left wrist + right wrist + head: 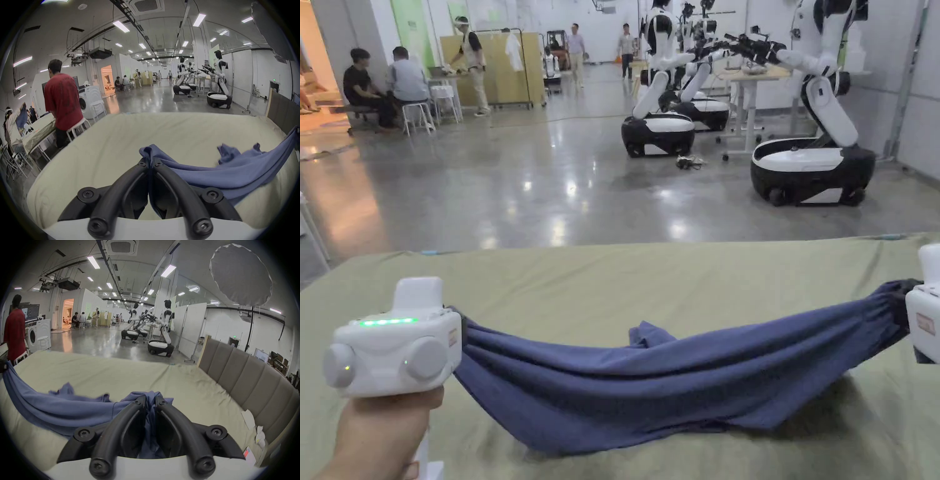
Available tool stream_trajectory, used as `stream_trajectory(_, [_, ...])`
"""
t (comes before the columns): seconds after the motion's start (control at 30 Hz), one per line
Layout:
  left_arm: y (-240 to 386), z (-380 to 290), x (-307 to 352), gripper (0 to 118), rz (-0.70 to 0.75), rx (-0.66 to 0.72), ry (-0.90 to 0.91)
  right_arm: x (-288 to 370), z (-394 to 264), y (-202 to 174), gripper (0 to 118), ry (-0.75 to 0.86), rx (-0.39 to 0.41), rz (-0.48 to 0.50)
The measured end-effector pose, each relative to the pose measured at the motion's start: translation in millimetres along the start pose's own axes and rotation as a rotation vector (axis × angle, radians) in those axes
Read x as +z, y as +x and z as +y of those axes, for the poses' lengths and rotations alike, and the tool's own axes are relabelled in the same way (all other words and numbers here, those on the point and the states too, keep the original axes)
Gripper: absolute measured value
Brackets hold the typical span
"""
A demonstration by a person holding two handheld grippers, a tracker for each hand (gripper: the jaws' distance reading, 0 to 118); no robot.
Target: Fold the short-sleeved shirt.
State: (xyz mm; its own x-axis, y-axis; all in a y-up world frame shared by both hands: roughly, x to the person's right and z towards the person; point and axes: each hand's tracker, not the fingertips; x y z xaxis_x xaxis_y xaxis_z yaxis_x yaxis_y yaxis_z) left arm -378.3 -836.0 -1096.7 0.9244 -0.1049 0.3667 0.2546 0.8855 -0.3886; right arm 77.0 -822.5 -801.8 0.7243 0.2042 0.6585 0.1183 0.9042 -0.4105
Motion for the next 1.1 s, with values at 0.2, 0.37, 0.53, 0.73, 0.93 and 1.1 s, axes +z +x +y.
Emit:
stream_trajectory(0.2, [-10, -43, 56, 0, -0.023, -0.005, -0.004, 58, -59, 15, 12, -0.036, 0.009, 0.031])
stream_trajectory(0.37, [-27, -68, 107, 0, 0.000, -0.067, 0.002, 121, -92, 32, 12, -0.039, -0.021, 0.025])
stream_trajectory(0.53, [-46, -95, 162, 0, -0.021, -0.077, -0.006, 175, -125, 56, 12, -0.074, -0.004, 0.014])
stream_trajectory(0.73, [-63, -135, 225, 0, -0.056, -0.065, -0.057, 247, -151, 74, 12, -0.111, 0.027, 0.030])
stream_trajectory(0.93, [-77, -175, 269, 0, -0.080, -0.045, -0.141, 305, -175, 75, 12, -0.156, 0.062, 0.042])
stream_trajectory(1.1, [-83, -197, 272, 0, -0.097, -0.048, -0.237, 302, -189, 88, 12, -0.205, 0.102, 0.060])
